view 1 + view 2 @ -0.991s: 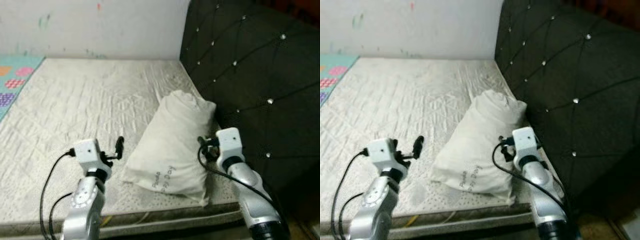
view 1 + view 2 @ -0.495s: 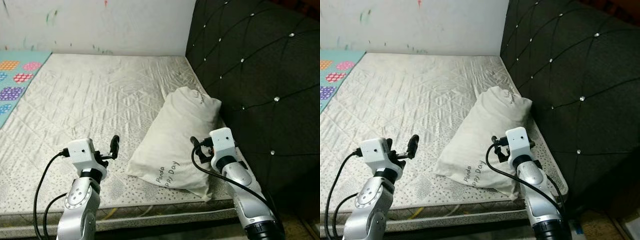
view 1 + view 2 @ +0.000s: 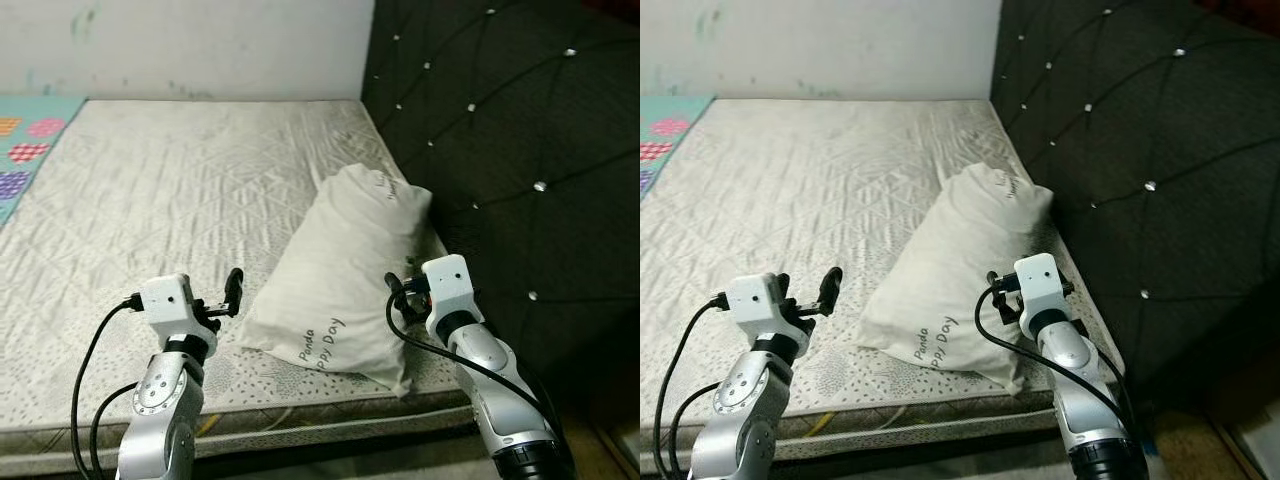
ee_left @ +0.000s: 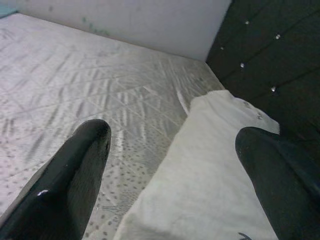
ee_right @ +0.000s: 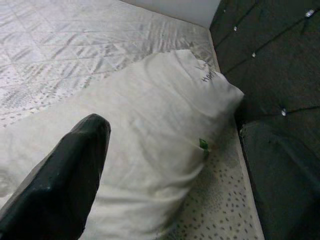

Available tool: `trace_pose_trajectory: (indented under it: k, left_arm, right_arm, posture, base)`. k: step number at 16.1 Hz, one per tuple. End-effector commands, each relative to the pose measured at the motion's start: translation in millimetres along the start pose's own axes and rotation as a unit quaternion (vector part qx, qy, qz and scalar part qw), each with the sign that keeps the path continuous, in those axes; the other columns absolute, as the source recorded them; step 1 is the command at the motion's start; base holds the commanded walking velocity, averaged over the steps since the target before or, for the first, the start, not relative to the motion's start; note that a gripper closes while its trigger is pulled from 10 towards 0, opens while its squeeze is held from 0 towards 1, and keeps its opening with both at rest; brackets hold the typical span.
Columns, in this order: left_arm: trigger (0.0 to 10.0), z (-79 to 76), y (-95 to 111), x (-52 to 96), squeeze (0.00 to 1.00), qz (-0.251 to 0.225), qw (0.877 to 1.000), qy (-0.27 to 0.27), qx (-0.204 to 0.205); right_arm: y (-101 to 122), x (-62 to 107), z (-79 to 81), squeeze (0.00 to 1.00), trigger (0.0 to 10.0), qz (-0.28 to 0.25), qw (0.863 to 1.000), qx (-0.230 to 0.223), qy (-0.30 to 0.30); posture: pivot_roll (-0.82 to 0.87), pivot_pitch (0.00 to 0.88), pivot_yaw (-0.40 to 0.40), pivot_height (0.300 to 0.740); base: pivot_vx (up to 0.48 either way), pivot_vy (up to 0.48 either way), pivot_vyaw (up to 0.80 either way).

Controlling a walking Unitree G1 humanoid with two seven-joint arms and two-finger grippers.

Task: Clean up the room

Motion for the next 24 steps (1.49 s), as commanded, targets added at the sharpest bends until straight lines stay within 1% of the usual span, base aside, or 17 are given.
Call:
trace_pose_trajectory:
  k: [1,8,11,15,17,18,22,24]
  left_arm:
    - [10.0,-2.9,2.8,-0.7,0.0,-0.009,1.0,-0.01,0.0]
    - [10.0,-4.8,1.3,-2.0,0.0,-0.006,1.0,-0.012,-0.003]
    - [10.0,-1.5,-3.9,-2.9,0.0,0.013,1.0,0.004,-0.006]
    - [10.0,-1.8,-3.4,-3.5,0.0,0.01,1.0,0.001,-0.005]
    - [10.0,0.2,-3.9,-3.6,0.0,0.014,1.0,0.01,-0.01]
    - [10.0,1.9,-4.4,-4.0,0.0,0.016,1.0,0.017,-0.013]
    - [10.0,2.6,-4.9,-4.6,0.0,0.017,1.0,0.019,-0.014]
    - [10.0,2.7,-5.7,-5.1,0.0,0.019,1.0,0.02,-0.011]
  right_arm:
    - [3.3,-1.3,-3.0,0.0,10.0,-0.006,1.0,0.003,-0.004]
    - [5.2,-2.7,-4.1,0.0,10.0,-0.009,1.0,0.007,-0.003]
    - [5.1,-2.1,-5.9,0.0,10.0,-0.01,1.0,0.009,-0.005]
    - [3.5,-1.4,-7.2,0.0,10.0,-0.008,1.0,0.01,-0.005]
    - [5.0,-1.5,-4.3,0.0,10.0,-0.011,1.0,0.026,0.009]
    - [6.3,-1.8,-1.1,0.0,10.0,-0.014,0.999,0.043,0.019]
    - [8.9,-3.2,1.0,0.0,10.0,-0.018,0.999,0.039,0.018]
    - [8.6,-4.4,1.2,0.0,10.0,-0.018,0.999,0.033,0.017]
  posture:
    - [-0.17,0.0,-0.054,0.74]
    - [-0.18,0.0,-0.057,0.74]
    - [-0.18,0.0,-0.058,0.74]
    - [-0.18,0.0,-0.059,0.74]
    - [-0.18,0.0,-0.059,0.74]
    - [-0.18,0.0,-0.061,0.74]
    - [-0.18,0.0,-0.064,0.74]
    - [-0.18,0.0,-0.06,0.74]
  base:
    - [0.296,0.0,0.0]
    - [0.347,0.0,-0.37]
    - [0.0,0.0,0.0]
    - [0.0,0.0,0.0]
    - [0.0,0.0,0.0]
    - [0.0,0.0,0.8]
    - [0.0,0.0,0.8]
    - [0.0,0.0,0.27]
Point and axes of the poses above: a point about 5 cm out from each wrist's last joint towards the gripper, its own x axis pointing back from the gripper into the wrist, its own y axis along the axis of the wrist's last joint, z = x × y, the point moved 2 cm from there along -x, pointing out of the wrist towards the gripper, and after that the axes turned 15 degrees about -x, right-handed, at the moved point
